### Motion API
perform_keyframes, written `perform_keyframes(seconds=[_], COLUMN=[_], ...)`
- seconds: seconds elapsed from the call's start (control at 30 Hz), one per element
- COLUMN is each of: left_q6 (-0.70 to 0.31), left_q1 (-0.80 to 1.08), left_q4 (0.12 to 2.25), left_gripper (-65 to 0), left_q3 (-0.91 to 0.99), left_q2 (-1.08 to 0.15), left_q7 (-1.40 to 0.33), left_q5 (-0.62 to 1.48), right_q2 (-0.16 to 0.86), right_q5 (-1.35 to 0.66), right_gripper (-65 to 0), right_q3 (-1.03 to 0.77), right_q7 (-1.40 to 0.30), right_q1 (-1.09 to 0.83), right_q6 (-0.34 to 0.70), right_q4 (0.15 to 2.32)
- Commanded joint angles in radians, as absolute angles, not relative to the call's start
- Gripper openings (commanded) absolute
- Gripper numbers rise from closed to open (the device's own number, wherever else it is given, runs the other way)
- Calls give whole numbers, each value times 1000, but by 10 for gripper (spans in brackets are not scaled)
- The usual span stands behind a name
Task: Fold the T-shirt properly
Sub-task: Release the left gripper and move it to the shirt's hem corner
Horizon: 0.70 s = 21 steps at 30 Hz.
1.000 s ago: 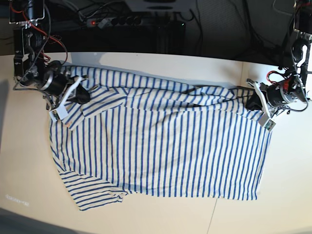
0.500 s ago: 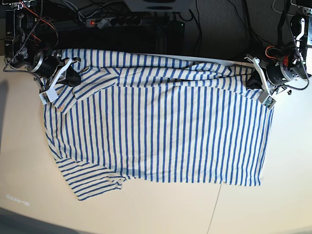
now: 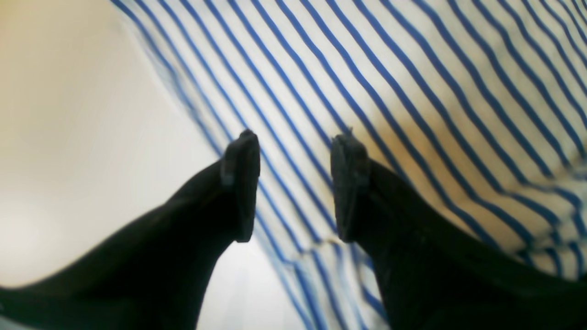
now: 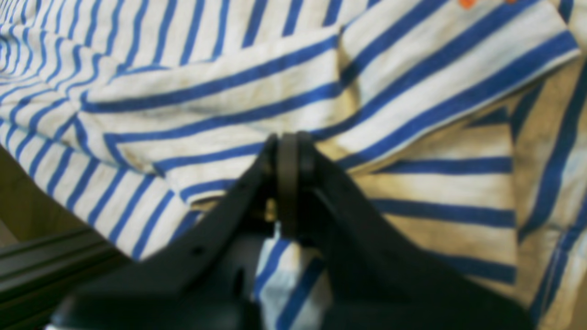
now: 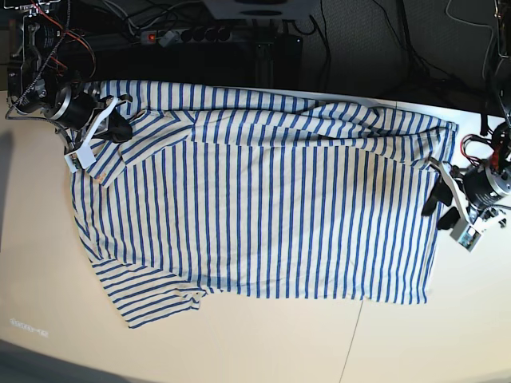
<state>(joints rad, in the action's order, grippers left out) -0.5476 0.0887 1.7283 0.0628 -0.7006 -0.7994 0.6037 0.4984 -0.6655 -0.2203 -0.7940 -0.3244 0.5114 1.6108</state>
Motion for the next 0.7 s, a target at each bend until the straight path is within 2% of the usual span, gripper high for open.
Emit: perform_keyframes(seconds=[0.0,0.17,0.27,0.53,0.67], left_q6=[-530,-531,-532,-573,-574], left_q1=[50,-105,-245,-589,-686], left_q4=[1719,1475,1287,706,488], left_gripper=[-362,-344,-344,-344,-344], left_q3=[72,71,43,-220,-262], left_q2=[-722,-714,-697,-624,-566], left_q7=[-770,-625,-606,-429,-381], left_q5=[610,637,659,698,694], right_q2=[515,515,515,515,515], right_q5=[-635,-635,-616,-609,-609], right_gripper=[-650,-650,-650,-650,-650], right_q3=[-228,-228,-228,-228,-228], right_q7=[-812,-812,-812,-812,-813], right_q1=[-328,-327,-327,-327,-328], right_q6=[528,528,528,528,528], right_q4=[1617,1616,1607,1602,1602])
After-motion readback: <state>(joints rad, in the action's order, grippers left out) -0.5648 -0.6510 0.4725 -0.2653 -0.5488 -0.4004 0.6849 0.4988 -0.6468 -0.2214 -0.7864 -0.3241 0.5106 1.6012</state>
